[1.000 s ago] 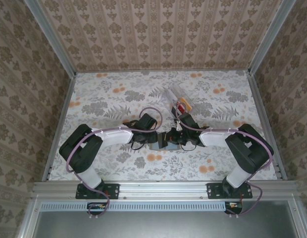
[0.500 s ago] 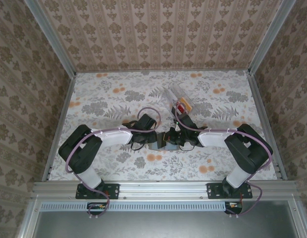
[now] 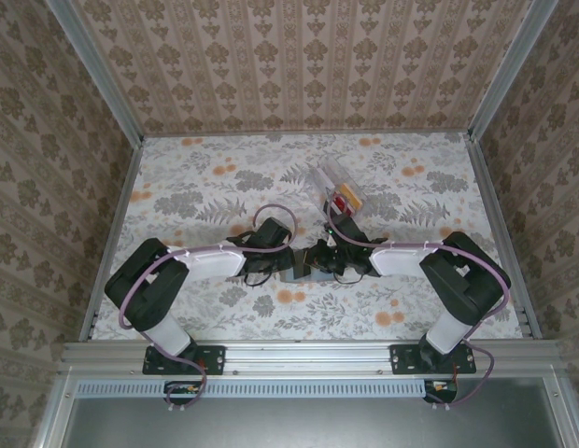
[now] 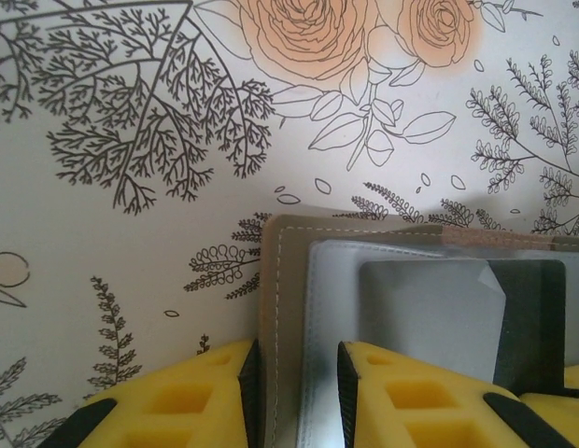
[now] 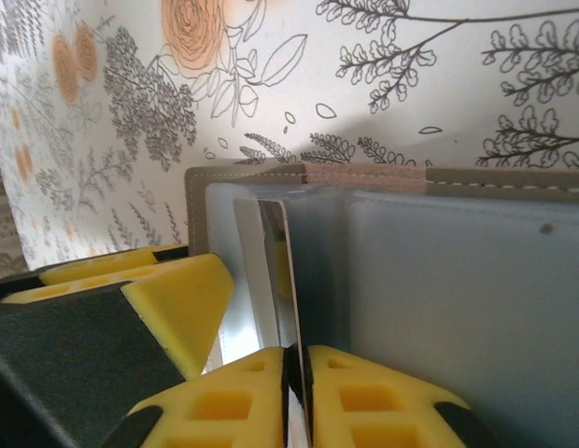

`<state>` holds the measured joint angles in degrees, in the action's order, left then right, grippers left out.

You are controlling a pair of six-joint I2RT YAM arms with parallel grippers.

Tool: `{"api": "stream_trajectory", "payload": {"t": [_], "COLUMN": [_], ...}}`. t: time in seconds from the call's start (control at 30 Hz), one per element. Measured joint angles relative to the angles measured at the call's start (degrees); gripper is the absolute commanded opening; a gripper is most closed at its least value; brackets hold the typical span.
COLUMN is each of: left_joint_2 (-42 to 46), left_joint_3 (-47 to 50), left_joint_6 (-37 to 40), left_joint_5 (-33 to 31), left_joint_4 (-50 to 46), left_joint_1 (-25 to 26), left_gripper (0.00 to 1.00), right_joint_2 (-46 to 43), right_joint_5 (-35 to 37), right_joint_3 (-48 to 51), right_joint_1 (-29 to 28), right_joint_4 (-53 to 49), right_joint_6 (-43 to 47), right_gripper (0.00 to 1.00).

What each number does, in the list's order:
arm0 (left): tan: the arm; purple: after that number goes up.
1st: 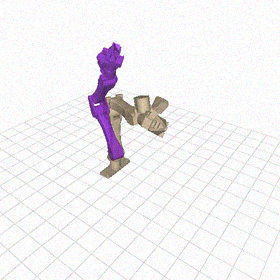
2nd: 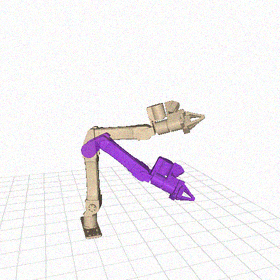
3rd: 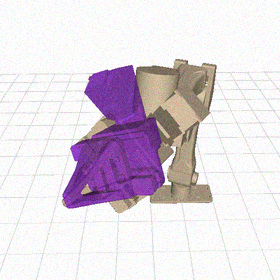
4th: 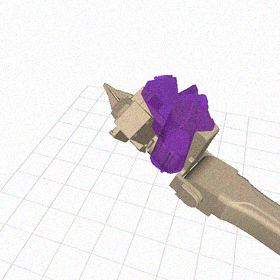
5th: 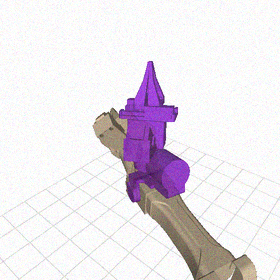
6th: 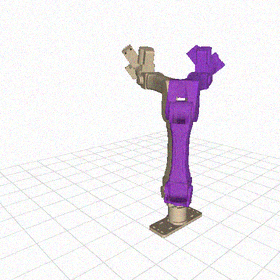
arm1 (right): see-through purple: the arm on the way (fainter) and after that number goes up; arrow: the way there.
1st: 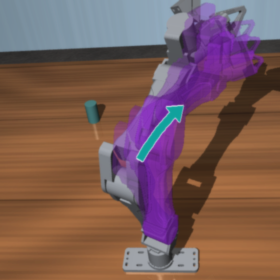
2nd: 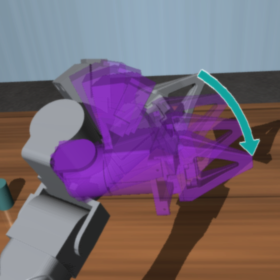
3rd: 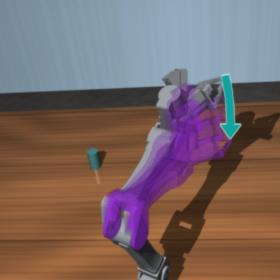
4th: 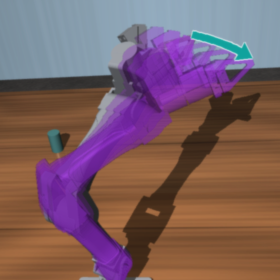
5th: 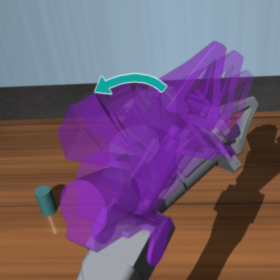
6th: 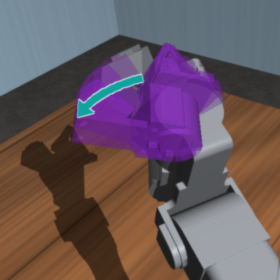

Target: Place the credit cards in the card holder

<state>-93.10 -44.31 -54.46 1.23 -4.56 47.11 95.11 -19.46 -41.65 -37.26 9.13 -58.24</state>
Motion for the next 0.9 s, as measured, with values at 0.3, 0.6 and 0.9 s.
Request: {"api": "stream_trajectory", "payload": {"t": [0.3, 0.6, 0.9], "left_joint_2": [0.09, 0.09, 0.09], "left_joint_3": [0.09, 0.11, 0.11], "left_joint_6": [0.0, 0.0, 0.0], "left_joint_5": [0.02, 0.39, 0.46], "left_joint_4": [0.09, 0.15, 0.31], "left_joint_1": [-0.07, -0.28, -0.28], "left_gripper": [0.29, 0.3, 0.31], "right_joint_2": [-1.16, 0.17, 1.05], "right_joint_5": [3.26, 2.91, 2.21], "right_joint_3": [-2.47, -3.8, -4.59], "right_joint_1": [-0.5, -0.55, -1.25], "right_joint_4": [-8.83, -9.75, -9.94], "right_joint_6": [3.23, 4.33, 4.35], "right_gripper": [0.25, 0.16, 0.19]}}
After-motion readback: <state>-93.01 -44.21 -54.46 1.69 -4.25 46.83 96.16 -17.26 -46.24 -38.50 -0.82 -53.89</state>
